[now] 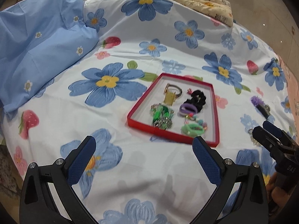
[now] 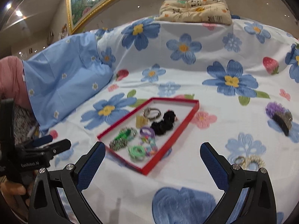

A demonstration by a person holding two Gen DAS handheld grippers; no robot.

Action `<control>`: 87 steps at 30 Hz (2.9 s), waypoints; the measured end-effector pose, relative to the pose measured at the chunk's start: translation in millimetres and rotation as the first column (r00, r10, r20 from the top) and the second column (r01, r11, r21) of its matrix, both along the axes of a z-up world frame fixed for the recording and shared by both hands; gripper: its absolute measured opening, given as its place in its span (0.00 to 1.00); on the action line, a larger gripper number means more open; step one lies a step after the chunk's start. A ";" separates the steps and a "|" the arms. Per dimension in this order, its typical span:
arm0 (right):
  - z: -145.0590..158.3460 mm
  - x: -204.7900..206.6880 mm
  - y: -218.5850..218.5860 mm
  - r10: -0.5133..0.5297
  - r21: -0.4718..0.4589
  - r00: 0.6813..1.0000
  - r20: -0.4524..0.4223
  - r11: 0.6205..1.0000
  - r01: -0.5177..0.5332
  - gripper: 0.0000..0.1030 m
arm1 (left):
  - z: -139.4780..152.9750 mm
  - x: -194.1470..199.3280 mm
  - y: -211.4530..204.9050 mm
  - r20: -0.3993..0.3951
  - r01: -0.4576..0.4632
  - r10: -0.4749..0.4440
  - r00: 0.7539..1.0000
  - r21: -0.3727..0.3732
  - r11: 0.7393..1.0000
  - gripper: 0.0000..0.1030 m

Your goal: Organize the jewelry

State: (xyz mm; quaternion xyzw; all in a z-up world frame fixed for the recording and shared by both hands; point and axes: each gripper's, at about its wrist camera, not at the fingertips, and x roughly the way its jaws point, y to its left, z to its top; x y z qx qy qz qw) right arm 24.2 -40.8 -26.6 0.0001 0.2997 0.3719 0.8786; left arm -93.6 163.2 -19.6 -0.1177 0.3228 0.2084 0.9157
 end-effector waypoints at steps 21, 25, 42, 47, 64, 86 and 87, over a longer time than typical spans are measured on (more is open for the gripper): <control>-30.4 -14.2 0.4 0.005 -0.051 1.000 -0.003 0.999 -0.006 0.99 | -12.5 -5.6 -21.6 -0.033 0.020 -0.018 0.999 0.064 0.998 1.00; -32.1 -15.5 1.3 0.008 -0.057 1.000 -0.004 0.998 -0.008 0.99 | -14.1 -4.9 -22.0 -0.036 0.021 -0.019 0.999 0.058 0.998 1.00; -32.1 -13.5 1.9 0.010 -0.054 1.000 -0.005 0.998 -0.010 0.99 | -14.0 -2.6 -25.9 -0.040 0.035 -0.033 0.999 0.069 0.997 1.00; -31.8 -12.9 3.1 0.011 -0.053 1.000 -0.007 0.999 -0.012 0.99 | -14.5 -1.4 -25.9 -0.044 0.041 -0.038 0.998 0.070 0.997 1.00; -30.0 -18.0 6.3 0.020 -0.050 1.000 -0.003 0.999 -0.020 0.99 | -16.3 0.8 -25.6 -0.051 0.044 -0.040 0.998 0.077 0.996 1.00; -27.1 -22.3 8.4 0.025 -0.049 1.000 -0.002 0.998 -0.025 0.99 | -17.0 1.0 -25.1 -0.051 0.049 -0.045 0.998 0.079 0.996 1.00; -27.0 -22.2 8.3 0.025 -0.048 1.000 -0.001 0.999 -0.025 0.99 | -17.0 1.0 -24.7 -0.051 0.049 -0.045 0.998 0.078 0.996 1.00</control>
